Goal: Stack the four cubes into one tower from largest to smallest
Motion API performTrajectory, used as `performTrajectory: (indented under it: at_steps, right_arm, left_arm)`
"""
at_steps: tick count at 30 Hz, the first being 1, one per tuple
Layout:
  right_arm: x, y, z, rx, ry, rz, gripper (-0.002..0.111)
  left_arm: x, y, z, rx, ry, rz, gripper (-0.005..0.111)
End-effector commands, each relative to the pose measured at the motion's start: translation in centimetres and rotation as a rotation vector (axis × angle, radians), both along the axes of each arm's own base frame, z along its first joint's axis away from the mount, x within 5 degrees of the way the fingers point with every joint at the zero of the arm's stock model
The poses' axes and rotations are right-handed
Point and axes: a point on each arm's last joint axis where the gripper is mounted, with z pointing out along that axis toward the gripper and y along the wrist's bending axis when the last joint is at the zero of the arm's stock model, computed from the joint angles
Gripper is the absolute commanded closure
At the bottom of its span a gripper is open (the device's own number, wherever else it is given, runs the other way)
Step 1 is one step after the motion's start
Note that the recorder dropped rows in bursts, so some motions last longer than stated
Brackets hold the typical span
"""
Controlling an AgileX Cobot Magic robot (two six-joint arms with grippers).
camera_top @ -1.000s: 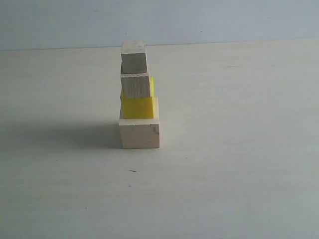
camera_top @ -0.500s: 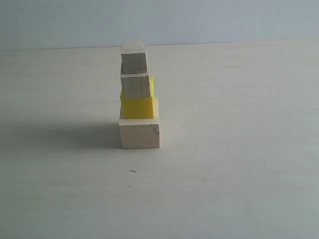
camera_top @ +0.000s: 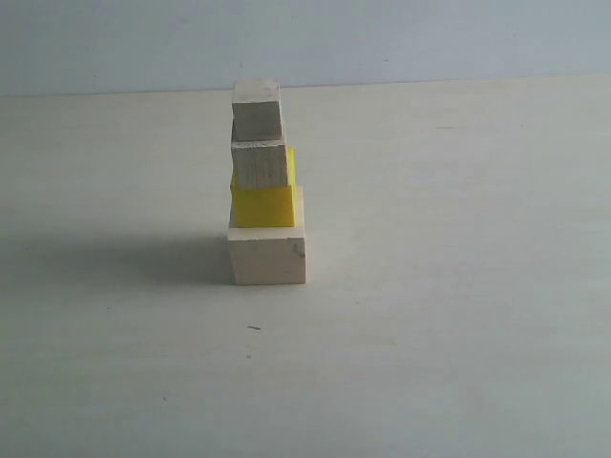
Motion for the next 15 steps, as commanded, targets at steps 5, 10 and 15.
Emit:
performTrajectory:
  at_steps: [5, 10, 15]
  right_arm:
    - [-0.6, 0.1, -2.4, -0.011, 0.137, 0.016, 0.108]
    - [-0.6, 0.1, -2.5, 0.011, 0.152, 0.012, 0.108]
    - [-0.6, 0.1, -2.6, 0.039, 0.161, 0.010, 0.108]
  left_arm:
    - [0.0, 0.0, 0.0, -0.014, -0.016, -0.002, 0.107]
    - [0.0, 0.0, 0.0, -0.014, -0.016, -0.002, 0.107]
    - [0.0, 0.0, 0.0, -0.014, -0.016, -0.002, 0.107]
